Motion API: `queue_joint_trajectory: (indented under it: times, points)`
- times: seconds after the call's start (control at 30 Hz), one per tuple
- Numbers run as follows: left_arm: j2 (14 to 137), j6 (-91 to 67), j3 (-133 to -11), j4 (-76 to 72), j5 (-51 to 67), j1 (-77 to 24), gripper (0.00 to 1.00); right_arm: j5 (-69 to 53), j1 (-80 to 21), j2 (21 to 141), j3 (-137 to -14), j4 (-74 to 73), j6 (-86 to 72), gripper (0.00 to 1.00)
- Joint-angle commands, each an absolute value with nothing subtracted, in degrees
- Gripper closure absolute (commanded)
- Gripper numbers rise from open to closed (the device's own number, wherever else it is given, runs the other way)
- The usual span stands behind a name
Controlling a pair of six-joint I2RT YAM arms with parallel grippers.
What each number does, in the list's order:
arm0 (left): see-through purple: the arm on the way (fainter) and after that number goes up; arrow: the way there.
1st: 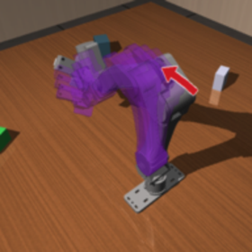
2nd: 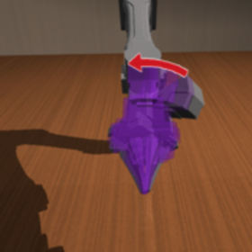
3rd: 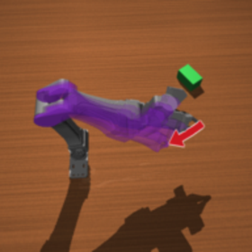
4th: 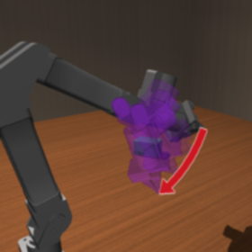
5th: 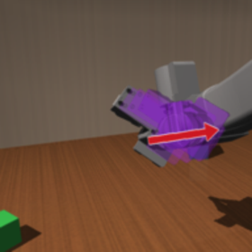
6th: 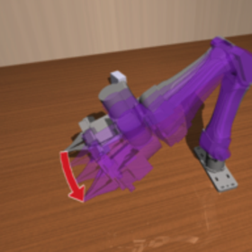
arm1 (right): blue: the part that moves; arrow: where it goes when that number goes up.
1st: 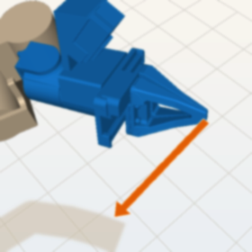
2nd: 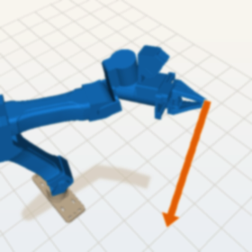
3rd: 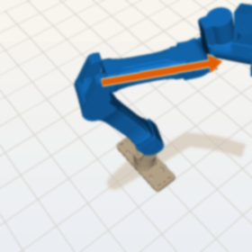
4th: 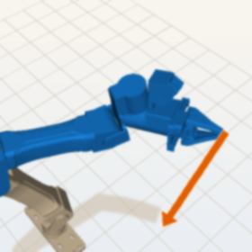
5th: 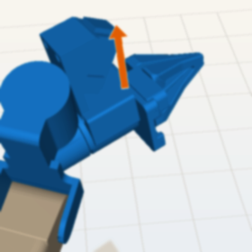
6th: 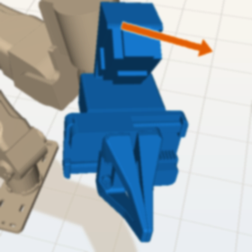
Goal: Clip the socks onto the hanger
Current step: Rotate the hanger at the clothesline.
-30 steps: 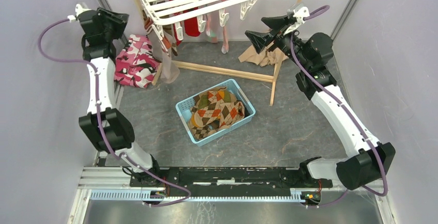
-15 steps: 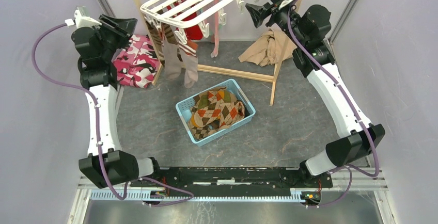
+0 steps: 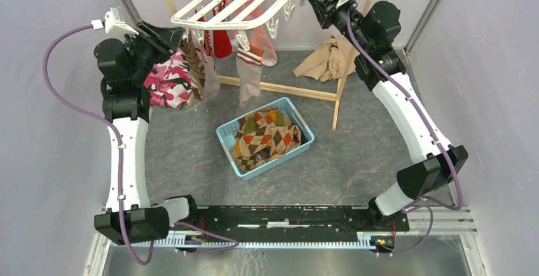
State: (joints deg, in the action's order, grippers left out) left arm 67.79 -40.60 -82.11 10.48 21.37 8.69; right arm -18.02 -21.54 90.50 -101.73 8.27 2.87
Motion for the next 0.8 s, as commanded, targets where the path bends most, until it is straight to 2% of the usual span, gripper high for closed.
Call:
queue_joint_trajectory:
  times: [0.0, 0.17, 0.4, 0.53, 0.77]
  points:
    - [66.0, -37.1, -81.4, 5.6, 27.4, 7.2, 0.45, -20.7, -21.6, 86.8, -100.0, 12.1, 1.5, 0.88]
    - [64.1, -38.5, -77.1, -3.4, 37.0, 4.8, 0.45, -26.0, -22.4, 84.7, -96.7, 14.9, 0.1, 0.90]
    - [61.6, -38.1, -74.3, -5.7, 42.9, 1.2, 0.44, -28.1, -25.6, 85.3, -97.4, 14.4, 0.6, 0.89]
    - [61.9, -39.3, -73.6, -5.8, 41.8, -1.8, 0.45, -28.4, -27.7, 86.2, -98.8, 13.8, 1.0, 0.88]
    - [65.0, -38.7, -75.3, -2.6, 32.2, -8.6, 0.47, -27.9, -31.1, 87.2, -100.5, 12.4, 1.9, 0.87]
